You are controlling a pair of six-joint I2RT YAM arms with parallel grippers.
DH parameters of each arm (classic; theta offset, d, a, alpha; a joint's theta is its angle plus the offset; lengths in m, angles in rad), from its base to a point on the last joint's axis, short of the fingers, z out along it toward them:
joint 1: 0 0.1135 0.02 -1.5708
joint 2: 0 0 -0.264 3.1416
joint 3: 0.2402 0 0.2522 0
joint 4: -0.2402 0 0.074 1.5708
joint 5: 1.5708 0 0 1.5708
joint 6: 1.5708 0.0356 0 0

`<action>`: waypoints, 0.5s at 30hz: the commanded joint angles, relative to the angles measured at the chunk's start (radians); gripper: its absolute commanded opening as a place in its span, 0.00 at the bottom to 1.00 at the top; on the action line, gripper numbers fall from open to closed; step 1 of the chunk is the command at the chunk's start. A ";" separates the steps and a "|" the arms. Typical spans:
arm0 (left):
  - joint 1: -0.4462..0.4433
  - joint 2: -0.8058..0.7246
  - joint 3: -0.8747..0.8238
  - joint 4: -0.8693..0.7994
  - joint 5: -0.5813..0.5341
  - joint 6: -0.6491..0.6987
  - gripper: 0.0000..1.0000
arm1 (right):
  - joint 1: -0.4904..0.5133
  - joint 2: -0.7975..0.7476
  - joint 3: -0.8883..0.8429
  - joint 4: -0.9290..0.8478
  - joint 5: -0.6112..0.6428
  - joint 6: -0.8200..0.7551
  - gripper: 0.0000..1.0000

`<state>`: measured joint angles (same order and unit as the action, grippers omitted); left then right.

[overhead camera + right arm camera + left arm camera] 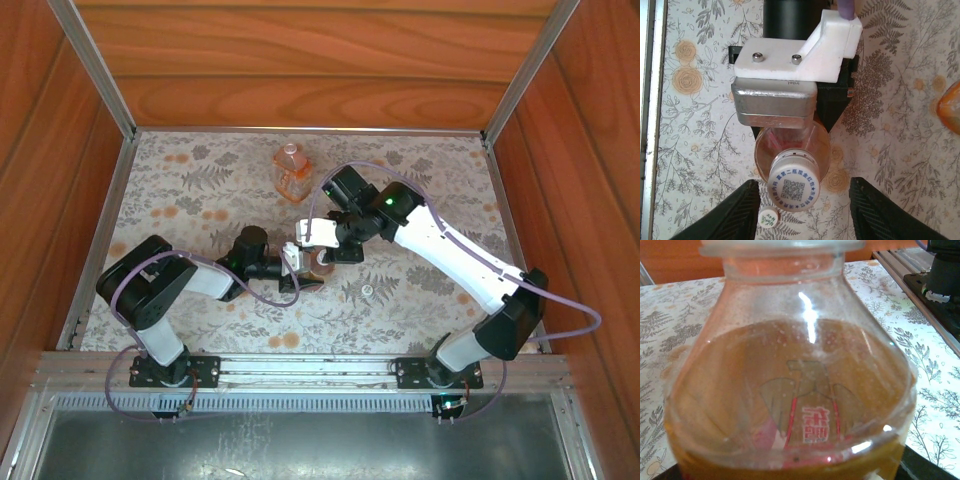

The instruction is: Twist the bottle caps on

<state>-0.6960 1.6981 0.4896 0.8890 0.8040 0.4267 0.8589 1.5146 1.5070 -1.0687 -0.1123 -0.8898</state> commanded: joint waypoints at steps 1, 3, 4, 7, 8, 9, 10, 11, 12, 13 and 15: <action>-0.011 -0.007 -0.009 -0.097 -0.008 0.021 0.56 | 0.005 0.021 0.032 -0.051 0.004 -0.044 0.51; -0.014 -0.004 -0.007 -0.101 -0.008 0.023 0.56 | 0.003 0.028 0.033 -0.064 0.001 -0.043 0.50; -0.013 -0.003 -0.007 -0.102 -0.008 0.023 0.56 | 0.003 0.031 0.035 -0.067 -0.001 -0.043 0.50; -0.014 -0.002 -0.004 -0.107 -0.007 0.022 0.56 | 0.003 0.035 0.035 -0.076 -0.009 -0.042 0.49; -0.014 -0.002 -0.003 -0.109 -0.007 0.023 0.56 | 0.002 0.036 0.035 -0.078 -0.010 -0.042 0.48; -0.015 -0.002 -0.003 -0.110 -0.009 0.023 0.56 | 0.002 0.037 0.035 -0.079 -0.012 -0.041 0.46; -0.016 -0.001 -0.002 -0.111 -0.009 0.023 0.56 | 0.002 0.039 0.036 -0.080 -0.013 -0.041 0.46; -0.016 -0.001 -0.002 -0.113 -0.008 0.023 0.56 | 0.002 0.039 0.036 -0.080 -0.013 -0.041 0.45; -0.016 -0.002 -0.002 -0.113 -0.008 0.023 0.56 | 0.002 0.040 0.036 -0.081 -0.015 -0.040 0.45; -0.017 -0.002 0.000 -0.115 -0.008 0.023 0.56 | 0.002 0.042 0.036 -0.081 -0.016 -0.039 0.45; -0.015 -0.002 0.000 -0.119 -0.009 0.023 0.56 | 0.002 0.046 0.036 -0.082 -0.015 -0.038 0.44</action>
<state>-0.7002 1.6936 0.4942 0.8703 0.8036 0.4313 0.8581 1.5440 1.5196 -1.1198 -0.1101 -0.8997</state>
